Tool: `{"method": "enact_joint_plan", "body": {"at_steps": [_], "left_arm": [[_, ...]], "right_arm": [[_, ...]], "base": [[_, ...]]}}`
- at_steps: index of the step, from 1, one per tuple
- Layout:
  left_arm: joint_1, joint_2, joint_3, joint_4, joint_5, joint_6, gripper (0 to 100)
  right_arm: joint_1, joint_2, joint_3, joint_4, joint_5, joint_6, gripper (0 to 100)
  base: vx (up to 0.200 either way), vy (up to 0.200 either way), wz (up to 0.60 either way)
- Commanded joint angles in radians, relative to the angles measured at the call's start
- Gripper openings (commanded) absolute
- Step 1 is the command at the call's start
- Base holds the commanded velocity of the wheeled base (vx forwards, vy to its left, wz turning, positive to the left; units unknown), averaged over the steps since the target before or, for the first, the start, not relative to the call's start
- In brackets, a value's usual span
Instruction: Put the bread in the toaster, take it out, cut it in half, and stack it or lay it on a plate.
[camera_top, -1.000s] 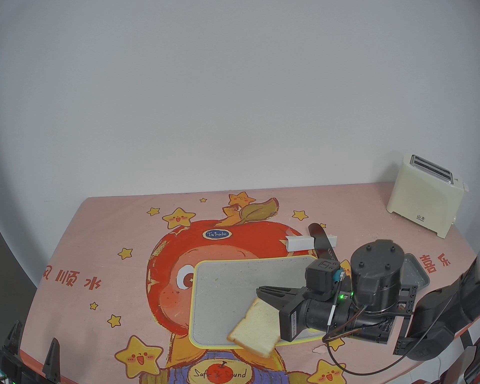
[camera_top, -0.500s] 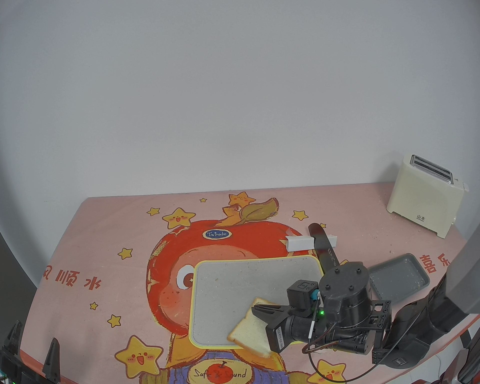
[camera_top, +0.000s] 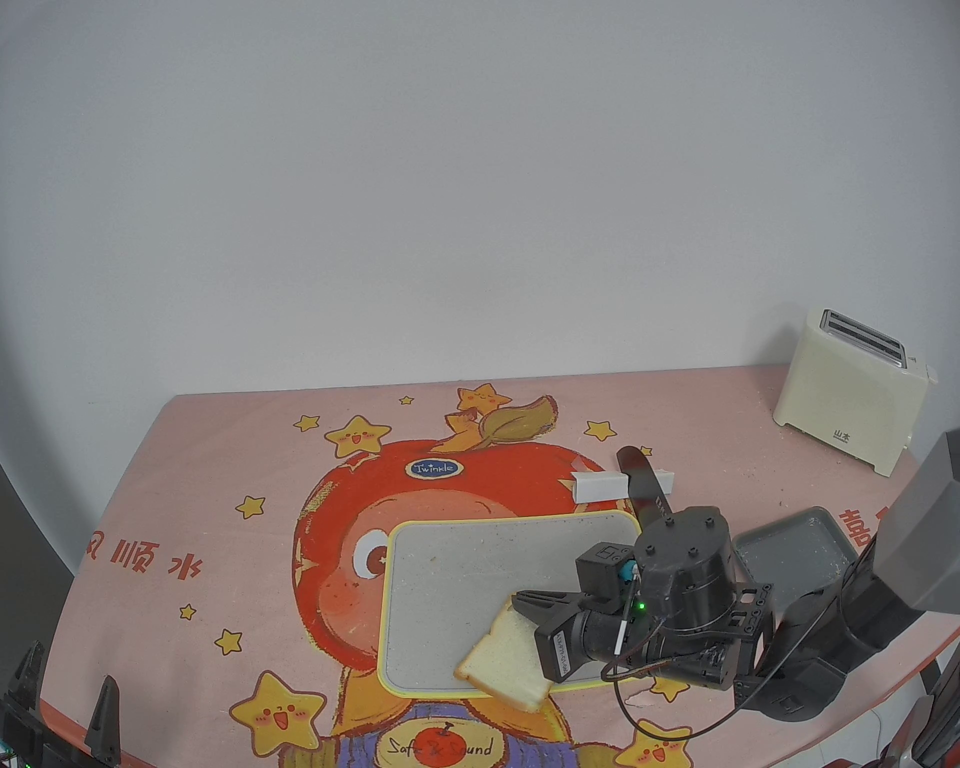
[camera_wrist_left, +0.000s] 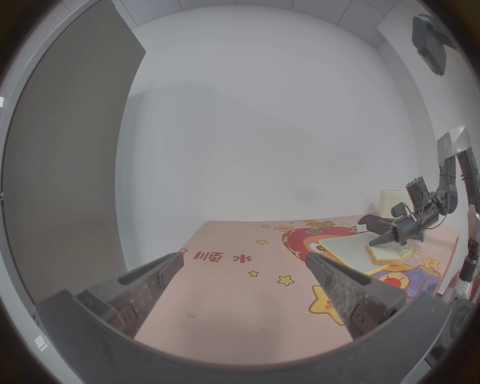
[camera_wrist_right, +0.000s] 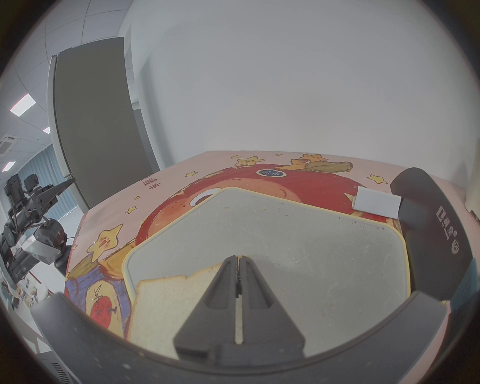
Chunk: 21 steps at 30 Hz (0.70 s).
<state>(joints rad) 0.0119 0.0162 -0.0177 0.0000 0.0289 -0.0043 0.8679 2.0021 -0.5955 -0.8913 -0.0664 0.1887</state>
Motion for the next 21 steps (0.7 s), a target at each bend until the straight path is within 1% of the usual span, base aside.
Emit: {"method": "enact_joint_plan", "body": {"at_steps": [1,3,6,8,10,11,12,15,21], "left_arm": [[0.0,-0.007,0.018,0.0,0.0,0.0,100],[0.0,-0.007,0.018,0.0,0.0,0.0,100],[0.0,-0.007,0.018,0.0,0.0,0.0,100],[0.0,-0.007,0.018,0.0,0.0,0.0,100],[0.0,-0.007,0.018,0.0,0.0,0.0,100],[0.0,-0.007,0.018,0.0,0.0,0.0,100],[0.0,-0.007,0.018,0.0,0.0,0.0,100],[0.0,-0.007,0.018,0.0,0.0,0.0,100],[0.0,-0.007,0.018,0.0,0.0,0.0,100]], "right_arm": [[-0.007,0.027,-0.015,0.0,0.0,0.0,0],[-0.007,0.027,-0.015,0.0,0.0,0.0,0],[-0.02,0.043,-0.055,0.002,0.0,-0.006,0],[-0.038,0.046,-0.078,0.003,0.0,-0.02,0],[-0.055,0.056,-0.098,0.003,0.0,-0.045,0],[-0.055,0.056,-0.098,0.003,0.0,-0.045,0],[-0.075,0.066,-0.122,0.005,0.002,-0.057,0],[-0.09,0.081,-0.152,0.003,0.002,-0.061,0],[-0.078,0.056,-0.139,-0.003,0.008,-0.06,0]], "base": [[0.0,0.0,0.0],[0.0,0.0,0.0],[0.0,0.0,0.0],[0.0,0.0,0.0],[0.0,0.0,0.0],[0.0,0.0,0.0],[0.0,0.0,0.0],[0.0,0.0,0.0],[0.0,0.0,0.0]]}}
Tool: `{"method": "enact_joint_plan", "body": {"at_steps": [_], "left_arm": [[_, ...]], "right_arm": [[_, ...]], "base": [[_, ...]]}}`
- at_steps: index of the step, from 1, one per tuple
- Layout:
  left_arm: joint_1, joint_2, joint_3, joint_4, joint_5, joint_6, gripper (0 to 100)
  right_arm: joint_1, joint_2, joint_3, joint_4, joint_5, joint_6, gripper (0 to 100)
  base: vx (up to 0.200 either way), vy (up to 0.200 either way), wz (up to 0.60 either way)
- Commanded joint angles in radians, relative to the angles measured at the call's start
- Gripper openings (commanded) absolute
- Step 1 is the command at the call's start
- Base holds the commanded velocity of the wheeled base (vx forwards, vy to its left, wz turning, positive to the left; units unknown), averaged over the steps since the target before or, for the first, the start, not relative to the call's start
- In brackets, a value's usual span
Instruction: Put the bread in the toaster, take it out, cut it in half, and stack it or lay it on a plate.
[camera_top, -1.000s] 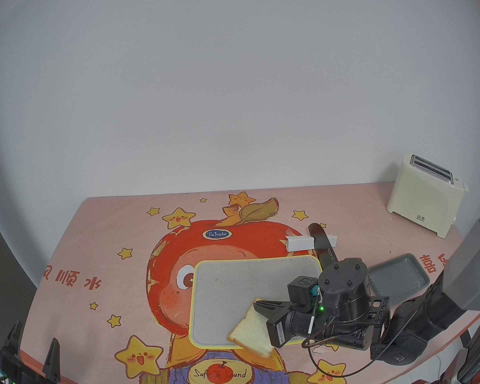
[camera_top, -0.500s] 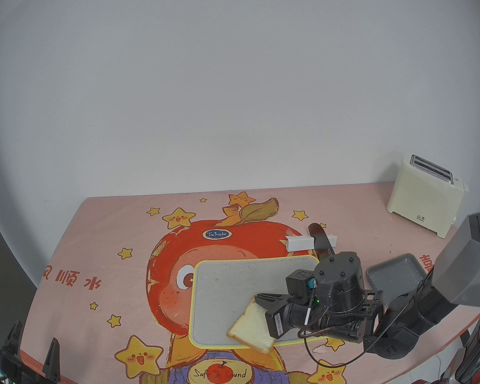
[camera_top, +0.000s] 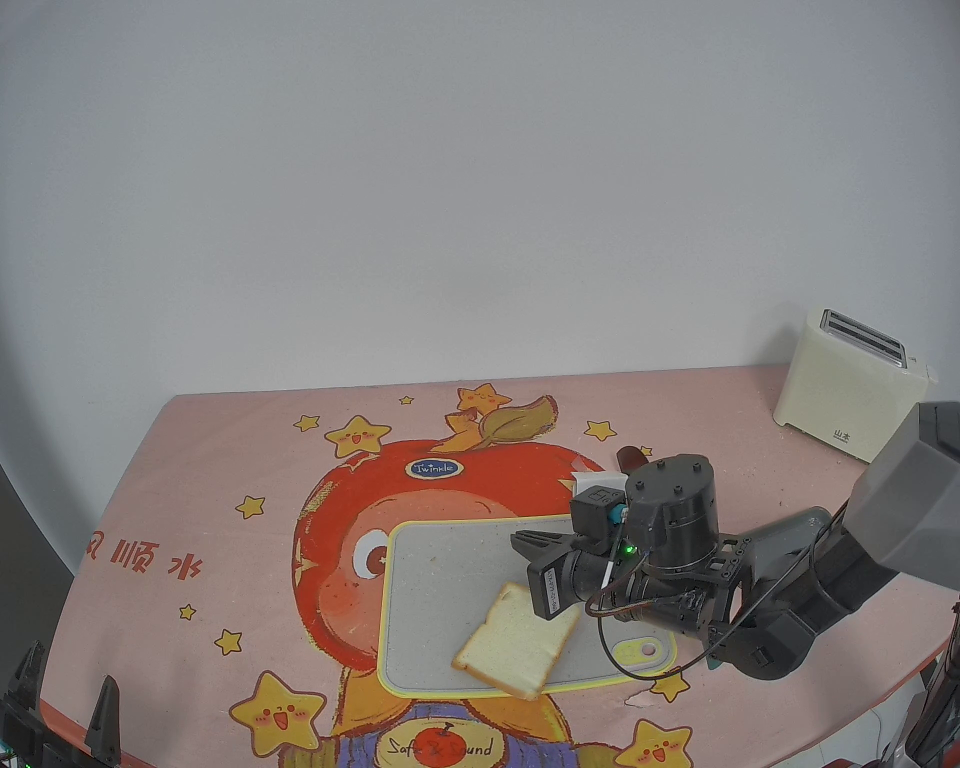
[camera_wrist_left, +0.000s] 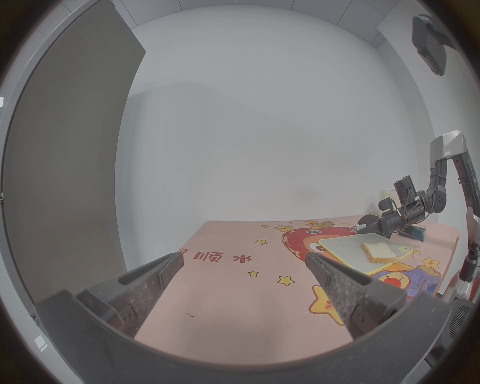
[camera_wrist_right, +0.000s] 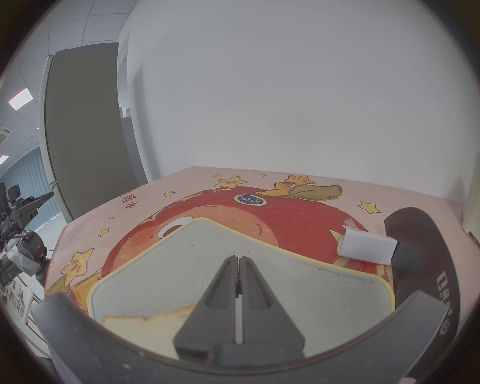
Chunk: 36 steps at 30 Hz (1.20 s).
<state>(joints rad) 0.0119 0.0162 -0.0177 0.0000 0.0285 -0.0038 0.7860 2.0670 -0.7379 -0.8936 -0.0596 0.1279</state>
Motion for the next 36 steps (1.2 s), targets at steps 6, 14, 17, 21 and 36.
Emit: {"method": "enact_joint_plan", "body": {"at_steps": [6,14,17,21,36], "left_arm": [[0.0,-0.007,0.018,0.0,0.001,-0.001,100],[0.0,-0.007,0.018,0.0,0.001,-0.001,100],[0.0,-0.007,0.018,0.0,0.001,-0.001,100],[0.0,-0.007,0.018,0.0,0.001,-0.001,100],[0.0,-0.007,0.018,0.0,0.001,-0.001,100]], "right_arm": [[0.067,-0.081,0.12,0.001,0.0,0.003,0],[0.075,-0.076,0.15,0.004,0.0,0.003,0],[0.073,-0.07,0.144,0.004,0.0,0.004,0],[0.062,-0.036,0.124,0.002,-0.005,0.004,0],[0.01,0.024,0.041,0.005,-0.005,-0.001,0]], "base": [[0.0,0.0,0.0],[0.0,0.0,0.0],[0.0,0.0,0.0],[0.0,0.0,0.0],[0.0,0.0,0.0]]}}
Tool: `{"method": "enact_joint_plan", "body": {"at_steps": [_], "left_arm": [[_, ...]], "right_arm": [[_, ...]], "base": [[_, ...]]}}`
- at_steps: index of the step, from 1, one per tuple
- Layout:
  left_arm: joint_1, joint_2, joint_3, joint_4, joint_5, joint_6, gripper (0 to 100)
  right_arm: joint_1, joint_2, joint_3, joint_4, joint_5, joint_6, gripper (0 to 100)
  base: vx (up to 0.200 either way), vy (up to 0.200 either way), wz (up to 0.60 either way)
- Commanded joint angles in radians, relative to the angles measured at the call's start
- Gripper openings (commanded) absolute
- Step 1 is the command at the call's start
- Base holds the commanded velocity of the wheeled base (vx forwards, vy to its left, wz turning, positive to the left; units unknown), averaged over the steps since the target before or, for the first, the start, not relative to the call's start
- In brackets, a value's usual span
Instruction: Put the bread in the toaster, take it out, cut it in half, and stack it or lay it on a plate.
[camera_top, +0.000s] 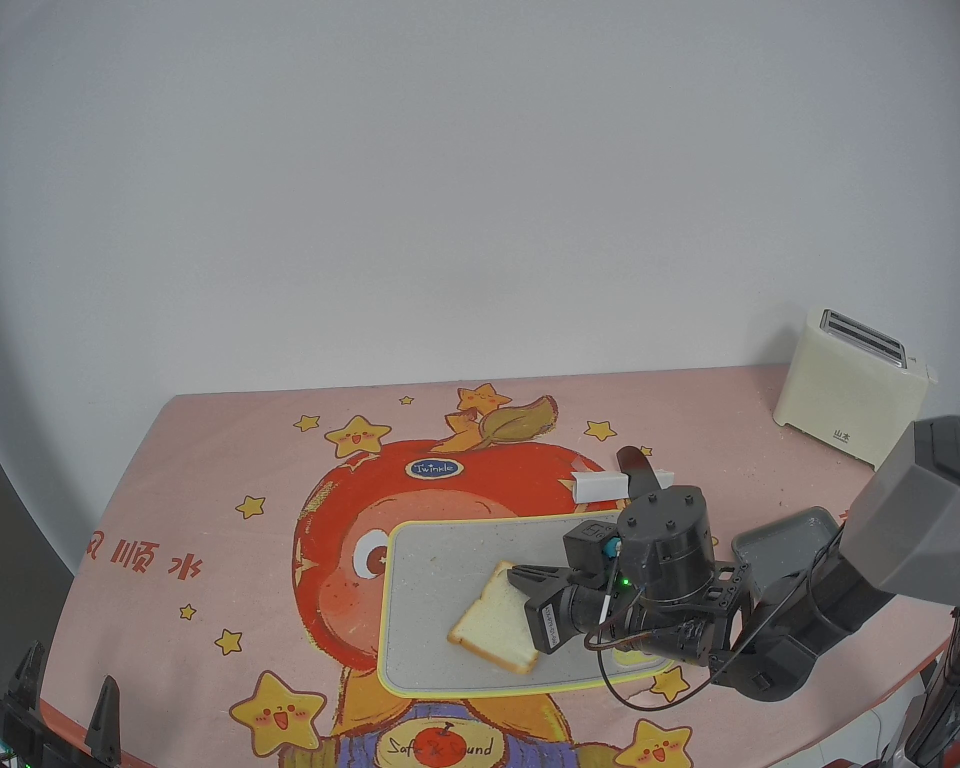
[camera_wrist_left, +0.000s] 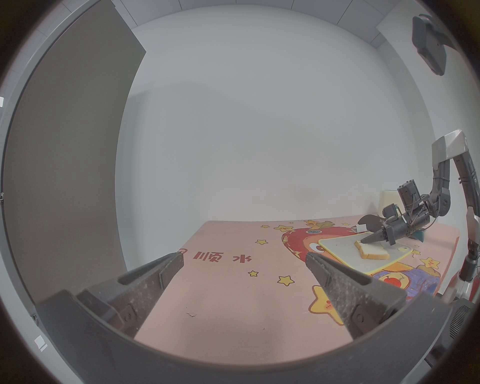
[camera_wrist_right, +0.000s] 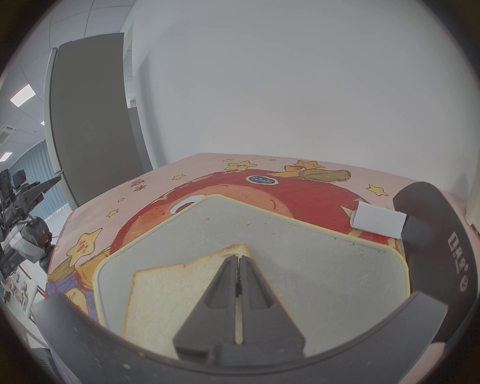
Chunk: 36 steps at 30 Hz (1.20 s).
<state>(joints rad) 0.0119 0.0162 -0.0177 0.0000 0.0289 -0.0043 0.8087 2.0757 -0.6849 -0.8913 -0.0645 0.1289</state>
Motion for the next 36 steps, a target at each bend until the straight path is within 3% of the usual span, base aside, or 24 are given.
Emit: {"method": "enact_joint_plan", "body": {"at_steps": [1,11,23,29,31,34,36], "left_arm": [[0.0,-0.007,0.018,0.0,0.0,0.0,100],[0.0,-0.007,0.018,0.0,0.0,0.0,100],[0.0,-0.007,0.018,0.0,0.0,0.0,100],[0.0,-0.007,0.018,0.0,0.0,-0.002,100],[0.0,-0.007,0.018,0.0,0.0,-0.002,100],[0.0,-0.007,0.018,0.0,-0.001,-0.002,100],[0.0,-0.007,0.018,0.0,-0.001,0.0,100]], "right_arm": [[-0.016,0.015,-0.013,0.003,-0.001,-0.002,0],[-0.046,0.015,-0.028,-0.009,0.0,-0.003,0],[0.003,-0.137,-0.028,-0.092,-0.001,-0.003,0],[-0.006,-0.381,0.05,-0.092,0.008,0.014,0],[-0.013,-0.474,0.107,-0.09,0.012,0.044,0],[-0.069,-0.556,0.174,-0.094,0.02,0.072,0],[-0.112,-0.588,0.2,-0.094,0.06,0.078,0]], "base": [[0.0,0.0,0.0],[0.0,0.0,0.0],[0.0,0.0,0.0],[0.0,0.0,0.0],[0.0,0.0,0.0],[0.0,0.0,0.0],[0.0,0.0,0.0]]}}
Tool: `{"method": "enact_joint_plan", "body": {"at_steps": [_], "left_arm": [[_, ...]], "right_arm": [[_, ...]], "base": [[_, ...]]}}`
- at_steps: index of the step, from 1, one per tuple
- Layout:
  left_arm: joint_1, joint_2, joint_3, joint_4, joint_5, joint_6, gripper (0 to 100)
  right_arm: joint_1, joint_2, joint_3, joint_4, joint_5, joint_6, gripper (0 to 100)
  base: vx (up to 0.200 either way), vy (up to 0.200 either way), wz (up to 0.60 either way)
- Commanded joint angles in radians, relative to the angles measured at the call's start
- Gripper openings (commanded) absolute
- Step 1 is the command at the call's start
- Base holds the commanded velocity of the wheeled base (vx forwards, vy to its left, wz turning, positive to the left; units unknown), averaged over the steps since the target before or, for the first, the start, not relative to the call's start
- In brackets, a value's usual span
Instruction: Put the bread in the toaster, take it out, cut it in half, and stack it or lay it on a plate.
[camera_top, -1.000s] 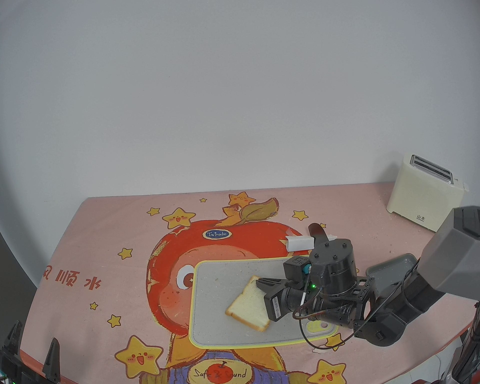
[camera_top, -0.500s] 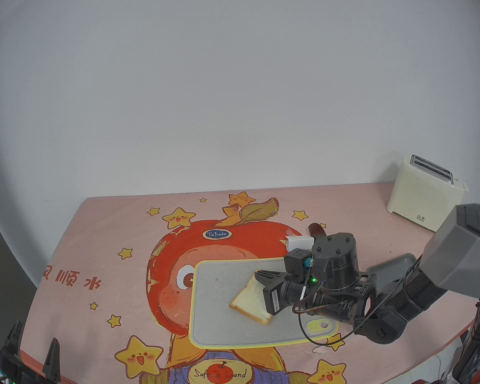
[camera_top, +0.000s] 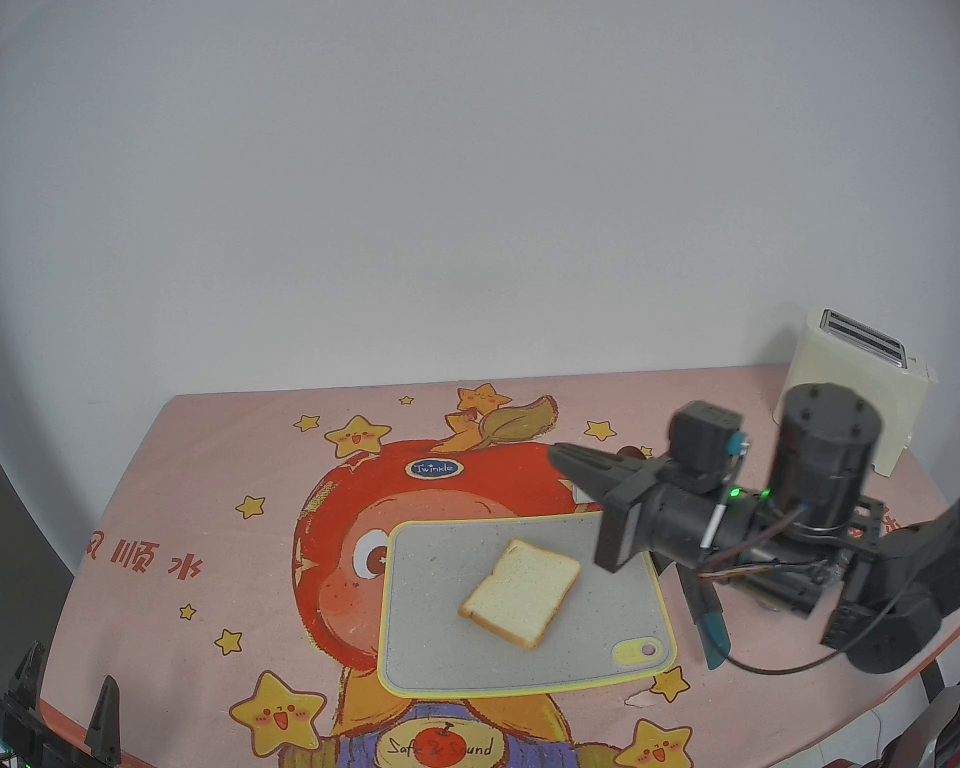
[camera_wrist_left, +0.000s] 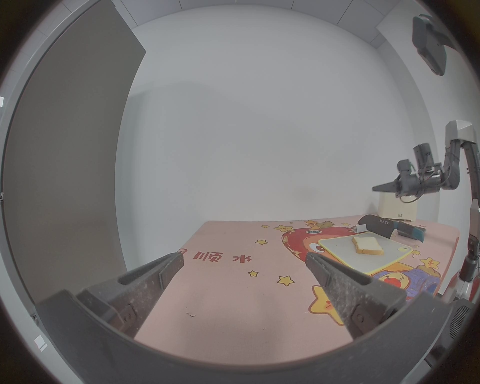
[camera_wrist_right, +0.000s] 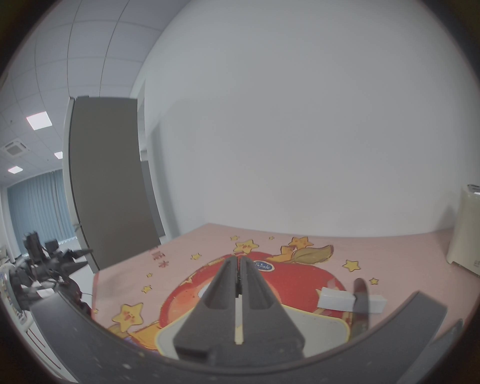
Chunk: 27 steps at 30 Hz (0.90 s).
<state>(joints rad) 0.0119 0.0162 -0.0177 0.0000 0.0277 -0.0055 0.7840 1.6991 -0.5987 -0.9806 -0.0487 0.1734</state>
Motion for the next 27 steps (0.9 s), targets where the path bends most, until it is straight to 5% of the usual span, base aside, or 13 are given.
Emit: {"method": "enact_joint_plan", "body": {"at_steps": [1,2,8,13,18,27], "left_arm": [[0.0,-0.007,0.018,0.0,0.0,0.002,100],[0.0,-0.007,0.018,0.0,0.0,0.002,100],[0.0,-0.007,0.018,0.0,0.0,-0.001,100],[0.0,-0.007,0.016,0.0,0.0,-0.001,100],[0.0,-0.007,0.018,0.0,0.001,-0.001,100],[0.0,-0.007,0.018,0.0,0.001,-0.001,100]], "right_arm": [[-0.1,-0.223,0.12,-0.006,0.056,0.038,0],[-0.115,-0.243,0.132,-0.006,0.07,0.051,100],[-0.183,-0.251,0.192,0.014,0.055,0.081,100],[-0.201,-0.237,0.2,0.088,-0.051,0.067,100],[-0.193,-0.164,0.2,0.126,-0.106,0.015,100],[-0.193,-0.124,0.198,0.132,-0.198,0.008,100]], "base": [[0.0,0.0,0.0],[0.0,0.0,0.0],[0.0,0.0,0.0],[0.0,0.0,0.0],[-0.16,0.0,0.0],[-0.044,0.0,0.0]]}}
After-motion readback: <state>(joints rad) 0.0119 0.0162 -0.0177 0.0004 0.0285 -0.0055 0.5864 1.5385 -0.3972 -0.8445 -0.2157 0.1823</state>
